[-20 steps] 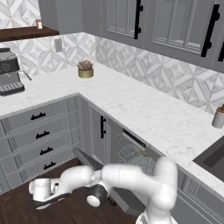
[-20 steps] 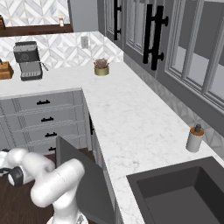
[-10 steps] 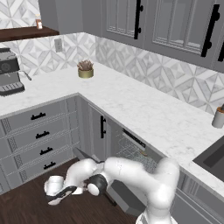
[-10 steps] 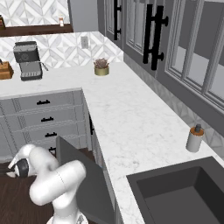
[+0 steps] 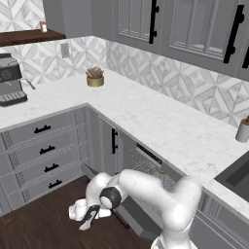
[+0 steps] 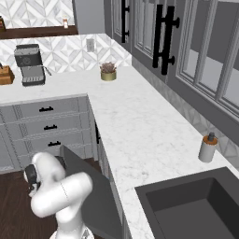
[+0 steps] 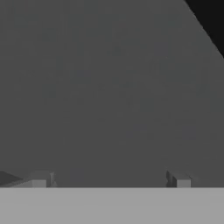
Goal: Pick up the cup and bowl from the counter, place them in the dishwasher, and close the dishwasher door.
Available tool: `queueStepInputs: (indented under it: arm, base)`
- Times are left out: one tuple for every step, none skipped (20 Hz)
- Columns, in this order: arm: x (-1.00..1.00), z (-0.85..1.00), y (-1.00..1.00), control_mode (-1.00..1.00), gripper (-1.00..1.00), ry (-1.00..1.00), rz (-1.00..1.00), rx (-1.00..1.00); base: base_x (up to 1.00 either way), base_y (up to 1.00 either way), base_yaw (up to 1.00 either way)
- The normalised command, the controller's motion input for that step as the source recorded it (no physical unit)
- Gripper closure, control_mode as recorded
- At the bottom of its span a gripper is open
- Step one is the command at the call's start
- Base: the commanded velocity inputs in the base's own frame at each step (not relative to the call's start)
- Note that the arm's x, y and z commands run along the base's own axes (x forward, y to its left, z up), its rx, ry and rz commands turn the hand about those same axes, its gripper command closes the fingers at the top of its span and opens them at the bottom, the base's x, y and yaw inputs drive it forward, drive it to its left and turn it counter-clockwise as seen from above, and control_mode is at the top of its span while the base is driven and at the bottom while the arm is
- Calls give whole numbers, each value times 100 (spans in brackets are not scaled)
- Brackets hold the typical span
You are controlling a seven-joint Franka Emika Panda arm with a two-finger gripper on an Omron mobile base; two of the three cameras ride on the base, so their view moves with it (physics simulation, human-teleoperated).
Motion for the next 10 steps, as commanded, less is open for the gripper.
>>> queueStepInputs:
  arm:
    - [53, -100, -77, -100, -100, -8, 0, -10]
    - [45, -83, -96, -100, -100, -15, 0, -8]
    - [20, -44, -100, -100, -100, -16, 0, -4]
    - [0, -3, -100, -100, -100, -15, 0, -3]
    - [-4, 1, -100, -100, -100, -12, -5, -2]
    - [-30, 44, -100, -100, -100, -13, -9, -1]
    - [-42, 74, -100, -100, -100, -11, -12, -1]
    - [-40, 100, -100, -100, -100, -7, -14, 0]
    - [-53, 100, -100, -100, -100, -5, -17, 0]
    - [-61, 100, -100, -100, -100, -5, -13, 0]
  base:
    - [0, 0, 0]
    - [0, 0, 0]
    - [0, 0, 0]
    - [0, 0, 0]
    - [0, 0, 0]
    - [0, 0, 0]
    - [0, 0, 0]
    - [0, 0, 0]
    - [0, 0, 0]
    - [0, 0, 0]
